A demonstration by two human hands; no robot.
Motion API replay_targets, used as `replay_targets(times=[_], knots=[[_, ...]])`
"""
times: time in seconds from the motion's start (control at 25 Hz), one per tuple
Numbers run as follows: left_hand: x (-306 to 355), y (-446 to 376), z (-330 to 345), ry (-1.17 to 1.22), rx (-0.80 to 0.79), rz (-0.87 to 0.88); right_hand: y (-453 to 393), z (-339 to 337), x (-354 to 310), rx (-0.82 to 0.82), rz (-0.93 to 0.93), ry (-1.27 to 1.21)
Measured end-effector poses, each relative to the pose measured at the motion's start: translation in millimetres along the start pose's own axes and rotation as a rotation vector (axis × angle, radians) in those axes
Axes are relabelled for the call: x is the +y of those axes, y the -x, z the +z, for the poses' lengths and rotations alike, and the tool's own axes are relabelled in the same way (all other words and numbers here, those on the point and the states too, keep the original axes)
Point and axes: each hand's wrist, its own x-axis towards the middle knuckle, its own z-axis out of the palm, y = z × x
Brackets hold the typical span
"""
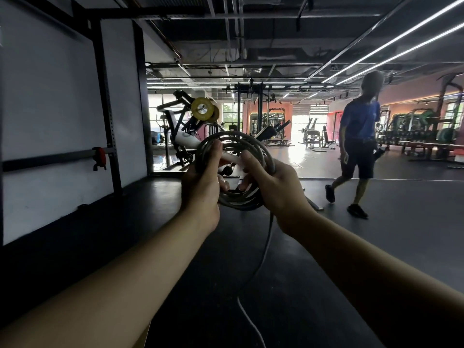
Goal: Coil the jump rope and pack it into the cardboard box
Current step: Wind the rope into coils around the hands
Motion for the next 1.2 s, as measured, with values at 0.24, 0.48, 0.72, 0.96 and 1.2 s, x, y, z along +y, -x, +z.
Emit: replay_targets(times=[0.24, 0.48, 0.72, 0.96, 1.2], knots=[[6, -19, -32, -0.115, -0.261, -0.064, -10, -9, 4, -0.101, -0.014, 0.1], [60, -29, -46, -0.68, -0.393, 0.389, -29, -24, -18, -0.276, -0.108, 0.438], [88, -18, 8, -1.218, -0.935, 0.196, -39, -24, -42, -0.457, -0.231, 0.697], [82, -18, 11, -1.416, -0.921, 0.197, -32, -44, -42, -0.471, -0.165, 0.6], [85, -26, -22, -1.192, -0.803, 0.301, -28, -81, -37, -0.307, 0.065, 0.417]])
